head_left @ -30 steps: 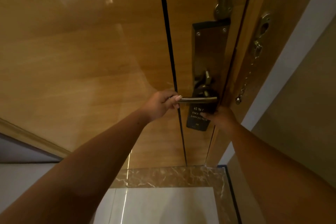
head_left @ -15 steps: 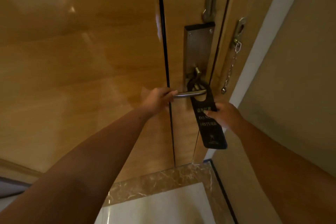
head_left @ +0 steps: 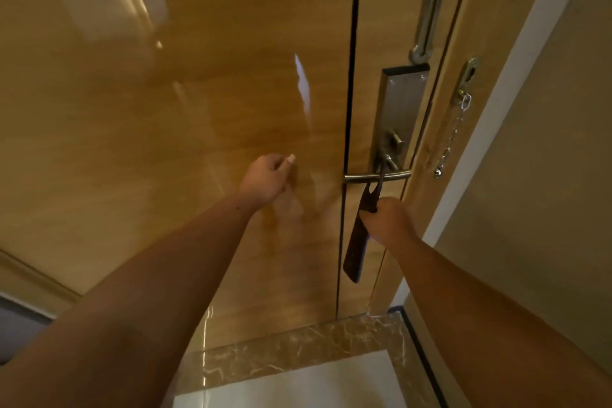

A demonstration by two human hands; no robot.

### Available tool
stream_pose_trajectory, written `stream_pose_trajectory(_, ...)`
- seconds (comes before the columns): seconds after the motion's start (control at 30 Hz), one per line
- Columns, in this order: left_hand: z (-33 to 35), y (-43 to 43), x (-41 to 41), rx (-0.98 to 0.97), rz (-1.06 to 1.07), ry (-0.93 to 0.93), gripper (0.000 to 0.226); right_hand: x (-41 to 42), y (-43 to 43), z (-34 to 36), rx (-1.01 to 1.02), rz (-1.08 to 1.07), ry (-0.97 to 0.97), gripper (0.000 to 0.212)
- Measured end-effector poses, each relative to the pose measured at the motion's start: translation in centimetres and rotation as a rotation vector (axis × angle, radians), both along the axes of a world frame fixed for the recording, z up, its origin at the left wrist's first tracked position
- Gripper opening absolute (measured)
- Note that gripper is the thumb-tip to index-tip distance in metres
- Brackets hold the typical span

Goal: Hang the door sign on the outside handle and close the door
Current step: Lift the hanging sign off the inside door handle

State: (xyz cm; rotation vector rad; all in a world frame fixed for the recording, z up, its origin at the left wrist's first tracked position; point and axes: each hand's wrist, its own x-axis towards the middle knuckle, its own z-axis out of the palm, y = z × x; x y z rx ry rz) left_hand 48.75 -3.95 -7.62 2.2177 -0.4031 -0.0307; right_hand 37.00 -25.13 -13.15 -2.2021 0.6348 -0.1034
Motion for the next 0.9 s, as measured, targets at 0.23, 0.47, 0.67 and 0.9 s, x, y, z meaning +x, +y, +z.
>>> stream_pose_trajectory(0.23, 0.3, 3.8, 0.2, -0.017, 0.099, 0.049, 0.042, 1.6, 4.4, -0.7, 0.194, 0.215, -0.048, 0.007)
stream_pose_trajectory(0.47, 1.2, 1.7, 0.4, -0.045, 0.062, 0.089, 0.041, 0.7, 2.2, 1.3, 0.728, 0.264, -0.108, 0.017)
stream_pose_trajectory(0.67, 0.5, -5.5, 0.5, 0.029, -0.103, 0.143, 0.026, -1.4, -4.6, 2.0, 0.856, 0.084, -0.147, 0.025)
stream_pose_trajectory(0.9, -0.5, -17.5, -1.4, 0.326, -0.476, 0.085, 0.025, -3.3, -12.4, 1.6, 0.936, -0.070, -0.225, 0.038)
